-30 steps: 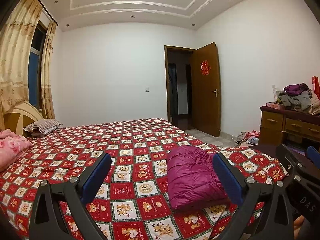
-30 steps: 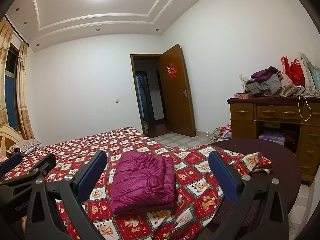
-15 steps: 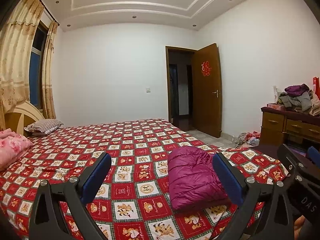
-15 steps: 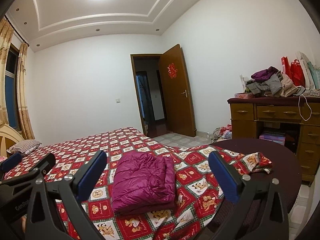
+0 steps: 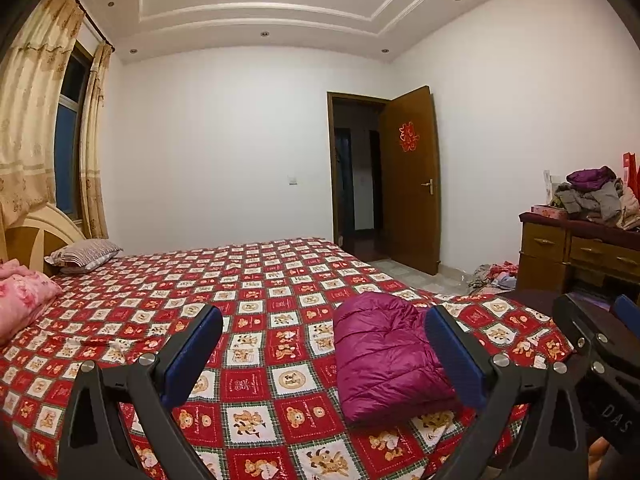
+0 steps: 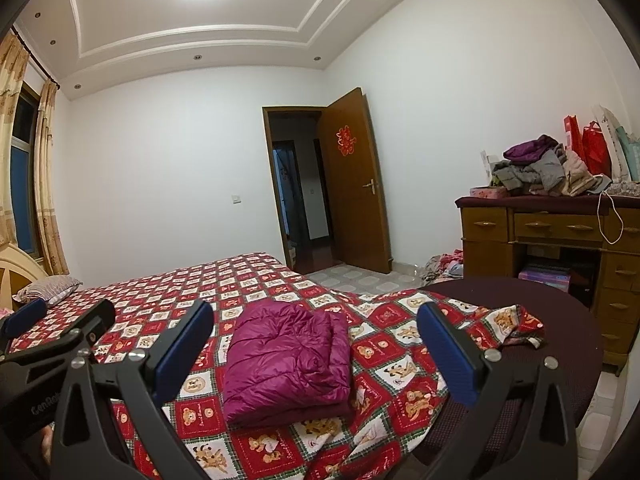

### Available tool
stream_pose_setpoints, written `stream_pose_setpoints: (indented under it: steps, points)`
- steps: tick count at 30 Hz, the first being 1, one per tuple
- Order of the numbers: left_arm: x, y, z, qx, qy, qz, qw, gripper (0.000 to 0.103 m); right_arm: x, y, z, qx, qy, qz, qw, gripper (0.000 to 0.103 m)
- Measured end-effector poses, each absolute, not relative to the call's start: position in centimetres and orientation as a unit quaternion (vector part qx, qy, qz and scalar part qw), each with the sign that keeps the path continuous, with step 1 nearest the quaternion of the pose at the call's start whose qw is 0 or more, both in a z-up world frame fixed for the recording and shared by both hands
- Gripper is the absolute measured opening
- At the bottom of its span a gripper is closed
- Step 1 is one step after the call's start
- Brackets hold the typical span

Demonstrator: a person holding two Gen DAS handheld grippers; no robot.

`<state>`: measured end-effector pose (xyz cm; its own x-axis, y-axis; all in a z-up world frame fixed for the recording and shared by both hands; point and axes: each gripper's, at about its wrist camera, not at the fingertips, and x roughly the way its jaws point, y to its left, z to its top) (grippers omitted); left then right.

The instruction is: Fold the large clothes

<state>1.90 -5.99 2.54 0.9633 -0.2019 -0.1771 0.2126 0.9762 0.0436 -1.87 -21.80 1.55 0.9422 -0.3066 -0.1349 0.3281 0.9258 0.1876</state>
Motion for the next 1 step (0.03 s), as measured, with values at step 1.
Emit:
stream_pose_setpoints:
  steps: [1]
  points:
    - [2.14, -5.92, 2.53, 0.031, 0.090, -0.102, 0.990, 0.101, -1.87, -21.78, 1.53, 0.105, 0.052, -0.162, 0.980, 0.103]
